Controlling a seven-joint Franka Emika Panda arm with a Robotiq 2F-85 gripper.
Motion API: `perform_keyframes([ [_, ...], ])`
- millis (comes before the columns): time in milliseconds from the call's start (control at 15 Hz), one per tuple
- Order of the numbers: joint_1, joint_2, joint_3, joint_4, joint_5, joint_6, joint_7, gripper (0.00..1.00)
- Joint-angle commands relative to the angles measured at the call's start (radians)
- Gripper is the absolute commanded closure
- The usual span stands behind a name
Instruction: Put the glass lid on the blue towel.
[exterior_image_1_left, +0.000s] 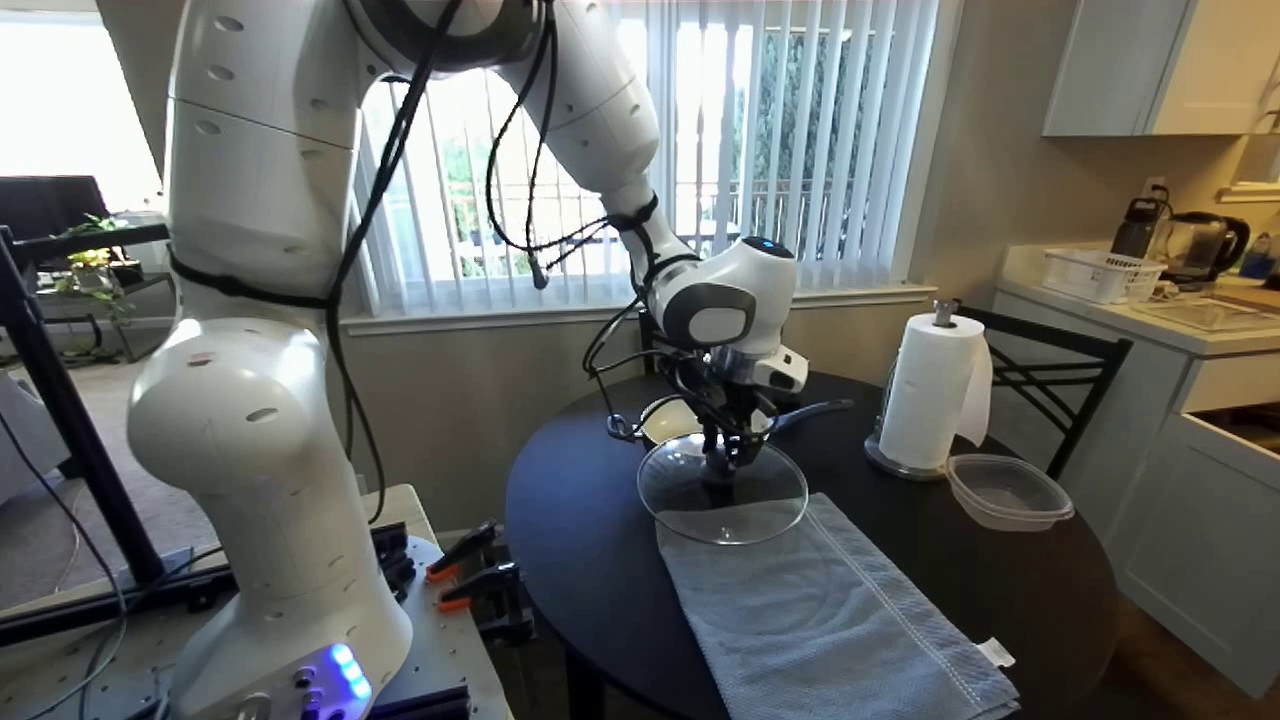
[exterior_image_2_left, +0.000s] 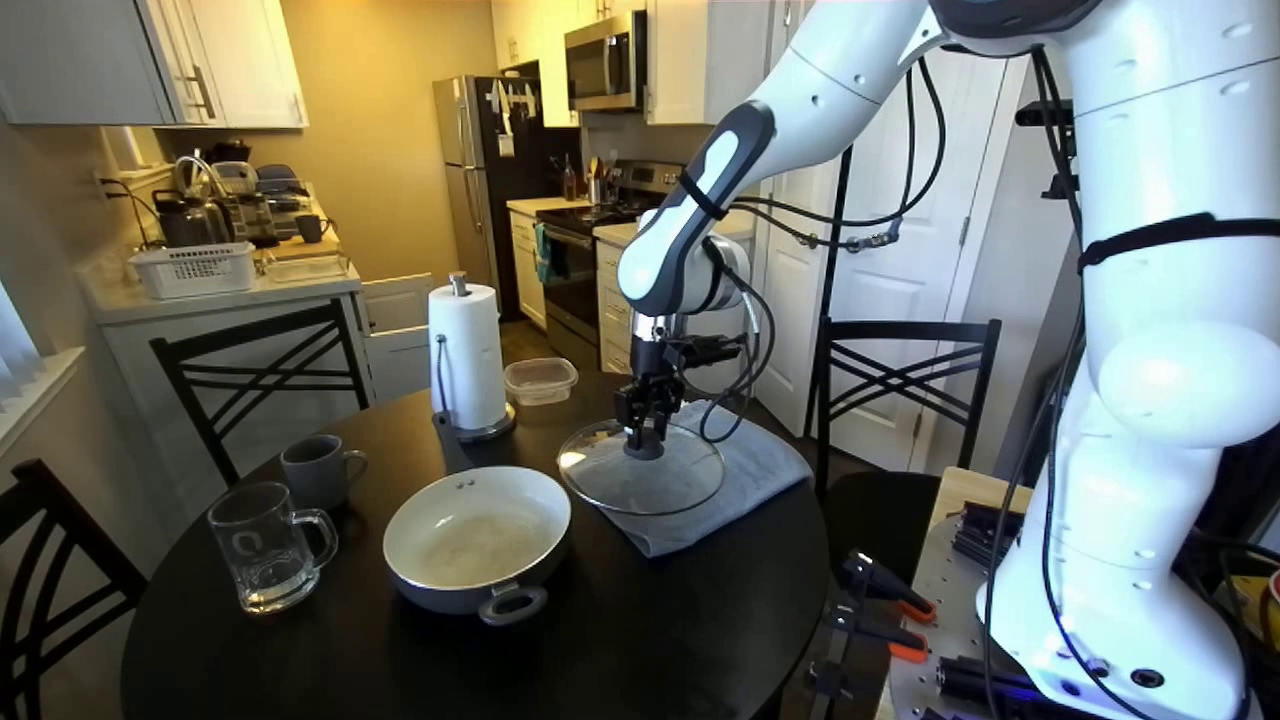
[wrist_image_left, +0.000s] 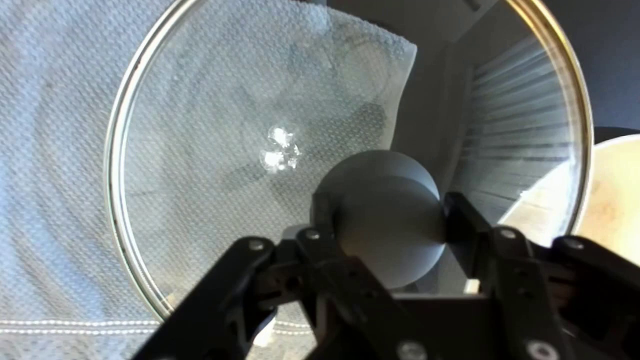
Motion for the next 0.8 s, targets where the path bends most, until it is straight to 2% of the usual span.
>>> perform_keyframes([
  [0,0.02,-0.037,-0.053,-0.043,-0.038,-0.005,0.091,0.68],
  [200,0.041,0.008,-0.096,-0.021,-0.084,0.019,0.184,0.68],
  [467,0.072,0.103,-0.143,0.061,-0.167,-0.01,0.298,0.68],
  [733,0.084,0.206,-0.157,0.155,-0.187,-0.029,0.335,0.68],
])
